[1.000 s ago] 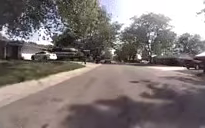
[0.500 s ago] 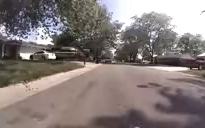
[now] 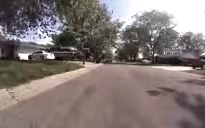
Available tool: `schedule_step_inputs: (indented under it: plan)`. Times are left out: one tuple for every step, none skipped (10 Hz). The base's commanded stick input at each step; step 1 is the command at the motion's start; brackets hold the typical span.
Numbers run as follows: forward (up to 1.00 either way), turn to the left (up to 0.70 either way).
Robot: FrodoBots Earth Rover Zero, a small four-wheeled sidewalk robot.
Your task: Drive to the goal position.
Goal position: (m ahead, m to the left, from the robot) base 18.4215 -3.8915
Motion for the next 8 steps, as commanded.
schedule_step_inputs:
  plan:
    - [1.00,0.03]
    - [1.00,0.03]
    - [1.00,0.03]
    - [1.00,0.03]
    - [1.00,0.03]
    - [1.00,0.03]
    - [1.00,0.03]
    - [1.00,0.03]
